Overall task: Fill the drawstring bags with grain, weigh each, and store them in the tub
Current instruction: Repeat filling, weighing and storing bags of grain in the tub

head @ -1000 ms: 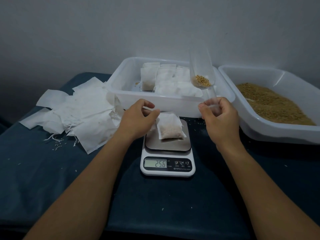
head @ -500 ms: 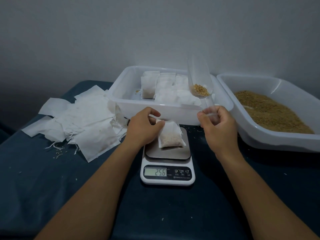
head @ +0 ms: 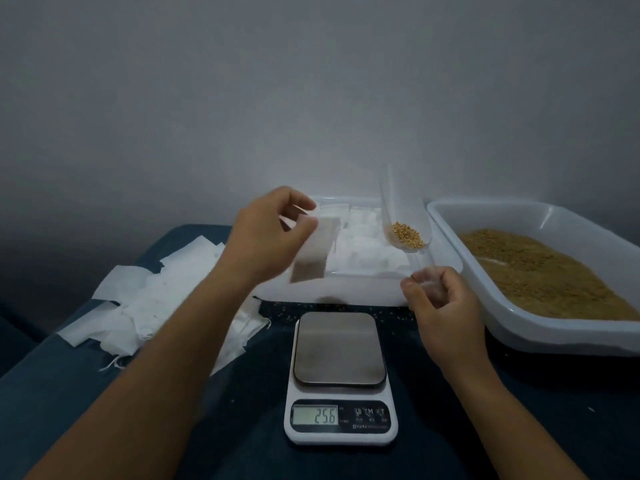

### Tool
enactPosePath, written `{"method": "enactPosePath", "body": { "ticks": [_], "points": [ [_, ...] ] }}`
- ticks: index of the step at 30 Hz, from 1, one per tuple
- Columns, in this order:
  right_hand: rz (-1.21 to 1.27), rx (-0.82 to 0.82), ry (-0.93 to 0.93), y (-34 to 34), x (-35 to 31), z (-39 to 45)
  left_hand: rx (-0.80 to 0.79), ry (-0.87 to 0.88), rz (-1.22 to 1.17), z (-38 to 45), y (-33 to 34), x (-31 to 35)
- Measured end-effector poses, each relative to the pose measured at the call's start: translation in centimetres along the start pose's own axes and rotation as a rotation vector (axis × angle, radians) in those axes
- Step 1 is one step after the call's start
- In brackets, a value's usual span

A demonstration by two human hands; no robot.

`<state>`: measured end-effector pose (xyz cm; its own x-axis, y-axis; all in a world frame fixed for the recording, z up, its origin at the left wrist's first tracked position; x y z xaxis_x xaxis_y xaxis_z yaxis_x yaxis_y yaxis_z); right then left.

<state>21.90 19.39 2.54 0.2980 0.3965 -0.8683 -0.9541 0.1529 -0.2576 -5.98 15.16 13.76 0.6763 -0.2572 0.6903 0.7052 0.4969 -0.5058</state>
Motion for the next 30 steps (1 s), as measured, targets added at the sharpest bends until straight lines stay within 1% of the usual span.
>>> {"method": "enactPosePath", "body": {
  "ticks": [4, 7, 11, 14, 20, 22, 24, 27, 30],
  "points": [
    [0.019, 0.013, 0.001, -0.3, -0.5, -0.2, -0.021, -0.037, 0.107, 5.6, -1.1, -1.2],
    [0.026, 0.01, 0.007, -0.3, -0.6, -0.3, -0.12, -0.11, 0.205, 8.7, 0.1, -4.0],
    [0.02, 0.018, -0.009, -0.6, -0.6, -0.2, -0.279, -0.124, 0.473, 10.3, 3.0, -7.5],
    [0.012, 0.015, -0.011, -0.6, -0.7, -0.2, -0.339, -0.168, 0.541, 10.9, 4.6, -10.0],
    [-0.014, 0.005, -0.011, -0.5, -1.0, -0.3, -0.416, -0.337, 0.492, 12.3, 6.2, -13.1],
    [-0.014, -0.009, -0.013, -0.2, -1.2, -0.4, -0.429, -0.355, 0.507, 13.1, 7.0, -13.7],
    [-0.017, -0.031, 0.005, 0.0, -1.2, -0.5, -0.395, -0.383, 0.485, 13.8, 7.5, -14.4],
    [-0.028, -0.053, 0.027, 0.1, -0.9, -0.4, -0.294, -0.426, 0.32, 14.5, 7.6, -15.2],
    [-0.038, -0.058, 0.041, -0.3, -0.7, -0.2, -0.182, -0.407, 0.166, 14.7, 7.0, -14.5]
  ]
}}
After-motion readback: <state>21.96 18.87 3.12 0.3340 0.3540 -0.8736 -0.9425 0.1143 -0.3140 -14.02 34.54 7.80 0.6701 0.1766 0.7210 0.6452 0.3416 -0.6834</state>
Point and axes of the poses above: each hand's wrist, its own z-axis towards the middle knuckle, its own y-axis out of the palm, x = y × z, the point moved 8 cm from there along z, towards the middle knuckle, and after that the axes turned 4 degrees about -z, right-handed, at the moved point
